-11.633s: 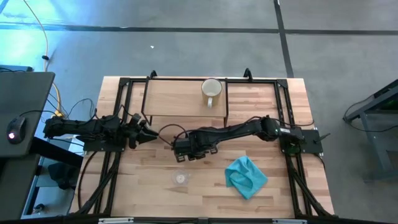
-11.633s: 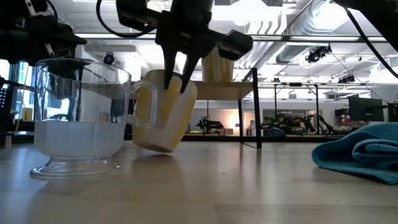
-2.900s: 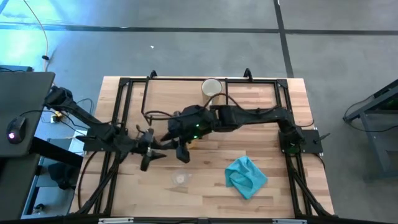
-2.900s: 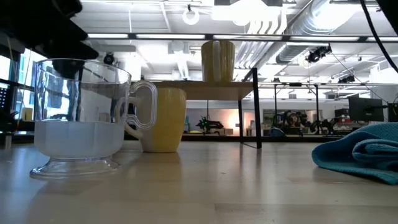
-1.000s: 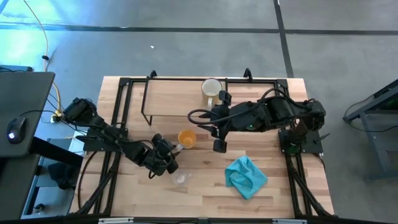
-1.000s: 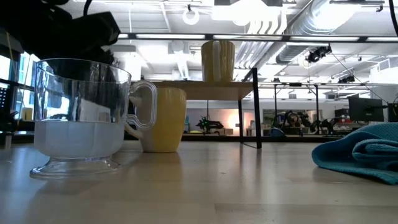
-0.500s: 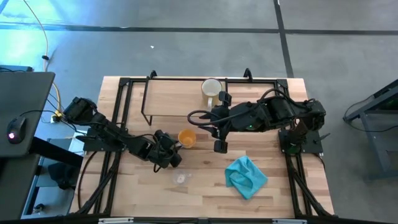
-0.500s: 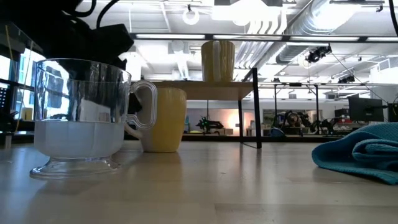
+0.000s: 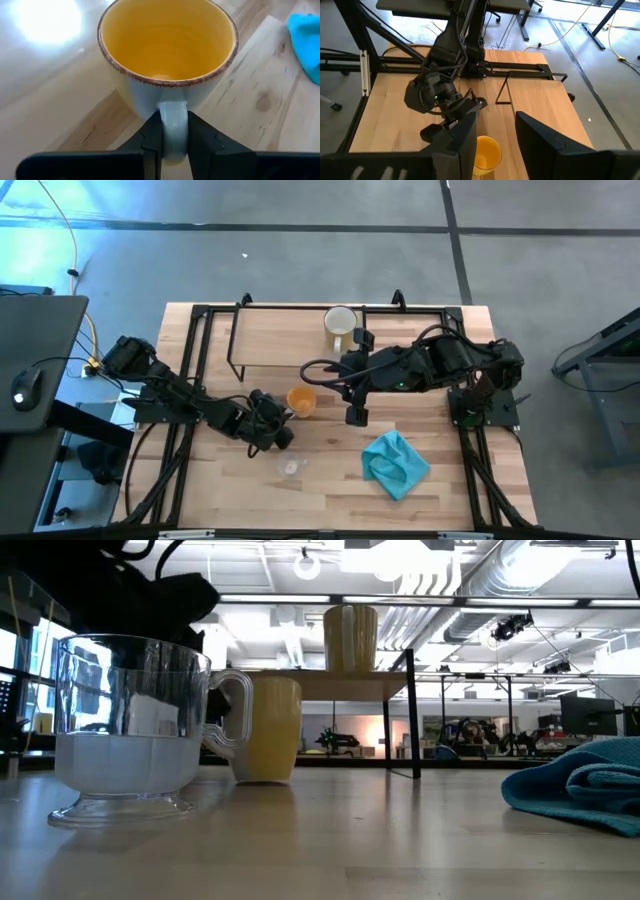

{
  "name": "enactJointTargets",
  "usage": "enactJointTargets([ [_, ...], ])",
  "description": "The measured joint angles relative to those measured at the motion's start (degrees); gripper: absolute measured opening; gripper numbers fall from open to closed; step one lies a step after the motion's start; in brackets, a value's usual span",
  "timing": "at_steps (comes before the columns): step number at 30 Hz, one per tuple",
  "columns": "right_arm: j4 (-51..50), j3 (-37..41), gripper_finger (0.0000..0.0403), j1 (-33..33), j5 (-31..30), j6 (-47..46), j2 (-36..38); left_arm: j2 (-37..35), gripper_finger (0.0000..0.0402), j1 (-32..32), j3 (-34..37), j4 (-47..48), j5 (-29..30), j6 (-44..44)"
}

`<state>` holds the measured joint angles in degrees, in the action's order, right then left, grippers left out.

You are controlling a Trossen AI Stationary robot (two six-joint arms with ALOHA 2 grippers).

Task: Stack small to large cups/mugs on shelf
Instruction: Put the yellow mug on the shelf

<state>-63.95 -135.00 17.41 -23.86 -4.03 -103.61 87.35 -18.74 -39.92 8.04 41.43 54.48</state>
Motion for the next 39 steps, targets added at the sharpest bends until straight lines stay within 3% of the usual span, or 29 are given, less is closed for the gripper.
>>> enactJointTargets([
  [11,-2.91,0.00,0.0126,0.00,0.00,-0.54,0.00,-0.06,0.0045,0.04,-14.20,16.17,6.41,-4.90],
  [24,-6.91,0.02,0.0126,2.31,-2.05,-3.58,0.47,-0.02,0.0045,2.14,-28.12,42.51,13.09,13.33],
  [39,-7.55,0.02,0.0126,7.52,-6.28,-6.21,2.82,-0.09,0.0045,8.54,-37.81,47.62,15.34,13.88],
])
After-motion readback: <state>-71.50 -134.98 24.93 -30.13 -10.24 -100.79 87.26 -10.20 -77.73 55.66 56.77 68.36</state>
